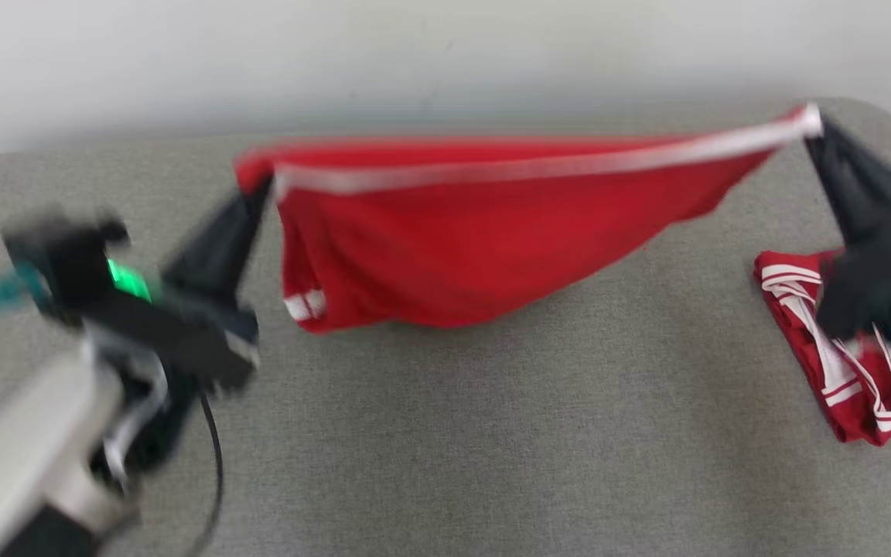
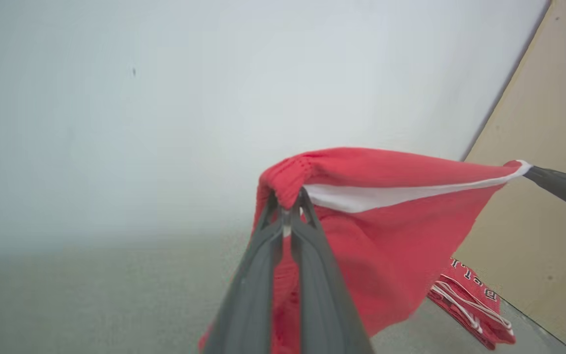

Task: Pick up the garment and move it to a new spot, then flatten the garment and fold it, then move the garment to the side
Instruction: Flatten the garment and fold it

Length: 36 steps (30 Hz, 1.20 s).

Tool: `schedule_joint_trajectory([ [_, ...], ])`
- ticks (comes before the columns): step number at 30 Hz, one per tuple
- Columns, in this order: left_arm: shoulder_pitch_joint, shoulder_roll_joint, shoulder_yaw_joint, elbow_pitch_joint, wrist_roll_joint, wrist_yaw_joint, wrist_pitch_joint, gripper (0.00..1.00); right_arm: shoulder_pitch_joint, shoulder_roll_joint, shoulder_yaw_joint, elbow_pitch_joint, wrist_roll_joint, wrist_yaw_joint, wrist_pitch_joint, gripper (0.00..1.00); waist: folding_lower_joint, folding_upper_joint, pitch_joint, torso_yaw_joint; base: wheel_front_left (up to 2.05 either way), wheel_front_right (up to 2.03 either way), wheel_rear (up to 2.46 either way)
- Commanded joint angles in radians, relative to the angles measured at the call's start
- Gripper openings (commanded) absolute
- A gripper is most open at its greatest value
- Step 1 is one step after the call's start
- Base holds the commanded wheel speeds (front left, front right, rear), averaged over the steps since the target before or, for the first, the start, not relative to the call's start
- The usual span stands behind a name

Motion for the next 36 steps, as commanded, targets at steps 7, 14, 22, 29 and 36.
schedule_joint_trajectory([
  [7, -0.279, -0.031, 0.04, 0.088, 0.013, -0.011, 0.079, 0.0, -0.328, 0.007, 0.086, 0.192, -0.007, -0.003, -0.081, 0.0, -0.0001, -0.0001, 0.061, -0.043, 0.0, 0.0, 0.0],
  [14, -0.482, -0.055, 0.055, 0.176, 0.012, -0.016, 0.149, 0.0, -0.587, 0.034, 0.138, 0.396, -0.046, -0.003, -0.153, 0.0, -0.0001, -0.0001, 0.15, -0.073, 0.0, 0.0, 0.0],
  [22, -0.677, -0.067, 0.111, 0.245, 0.02, 0.024, 0.167, 0.0, -0.847, 0.064, 0.097, 0.559, -0.08, -0.003, -0.236, 0.0, -0.0001, -0.0001, 0.338, -0.083, 0.0, 0.0, 0.0],
  [29, -0.863, -0.081, 0.183, 0.287, 0.065, 0.085, 0.083, 0.0, -1.065, 0.11, 0.013, 0.649, -0.186, -0.004, -0.337, 0.0, -0.0001, -0.0001, 0.52, -0.09, 0.0, 0.0, 0.0],
  [36, -0.947, -0.107, 0.22, 0.37, 0.087, 0.083, -0.024, 0.0, -1.177, 0.218, -0.126, 0.756, -0.341, -0.005, -0.509, 0.0, -0.0001, -0.0001, 0.605, -0.106, 0.0, 0.0, 0.0],
])
